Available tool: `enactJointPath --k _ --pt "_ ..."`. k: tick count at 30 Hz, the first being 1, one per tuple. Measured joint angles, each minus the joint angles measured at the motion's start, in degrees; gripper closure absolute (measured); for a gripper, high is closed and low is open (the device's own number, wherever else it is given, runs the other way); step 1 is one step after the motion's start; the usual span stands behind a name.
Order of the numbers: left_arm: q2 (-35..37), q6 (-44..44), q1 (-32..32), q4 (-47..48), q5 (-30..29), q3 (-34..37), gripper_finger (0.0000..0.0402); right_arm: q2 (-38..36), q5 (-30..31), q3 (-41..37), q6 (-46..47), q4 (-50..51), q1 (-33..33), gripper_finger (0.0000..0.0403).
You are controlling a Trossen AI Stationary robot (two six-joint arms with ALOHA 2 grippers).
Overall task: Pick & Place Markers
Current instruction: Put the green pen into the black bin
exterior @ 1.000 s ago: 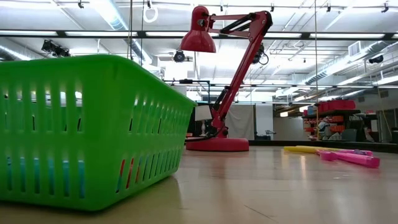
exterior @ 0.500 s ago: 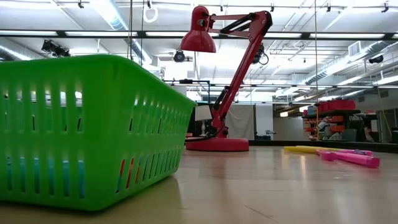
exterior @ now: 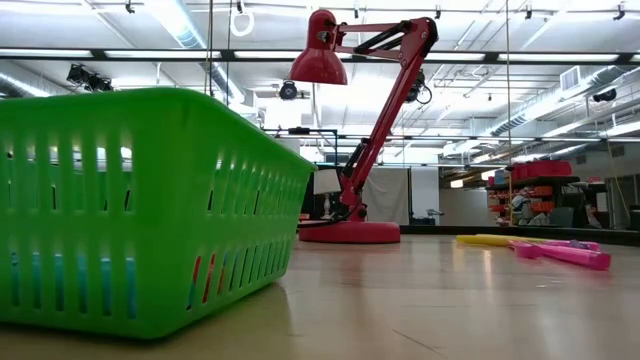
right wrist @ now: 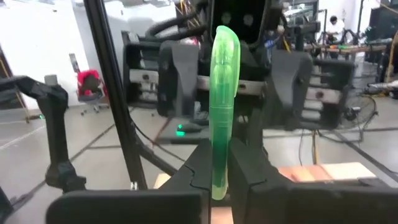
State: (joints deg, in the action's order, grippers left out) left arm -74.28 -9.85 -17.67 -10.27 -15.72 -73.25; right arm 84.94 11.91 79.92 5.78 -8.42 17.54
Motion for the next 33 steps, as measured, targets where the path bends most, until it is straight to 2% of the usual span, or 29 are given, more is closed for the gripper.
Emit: enactJointPath --k 6,19,23,28,33 --pt "0.00 -1.37 0.25 0.08 1.49 0.00 0.0205 0.79 -0.99 0.00 0.05 -0.18 0.00 0.0385" --pt "0.00 -2.08 0.26 2.11 3.60 0.00 0.0328 0.71 -1.01 -0.02 0.24 -0.95 0.00 0.0385" --pt "0.00 -2.11 0.24 1.95 3.71 0.00 0.0351 0.71 -0.98 -0.02 0.28 -0.97 0.02 0.0383" --pt "0.00 -3.06 0.26 1.70 3.68 0.02 0.0350 0.71 -0.99 -0.02 0.22 -0.97 0.00 0.0350" --pt "0.44 -3.20 0.26 2.53 3.34 0.02 0.0348 -0.30 -0.99 -0.04 -0.13 1.20 0.00 0.0289"
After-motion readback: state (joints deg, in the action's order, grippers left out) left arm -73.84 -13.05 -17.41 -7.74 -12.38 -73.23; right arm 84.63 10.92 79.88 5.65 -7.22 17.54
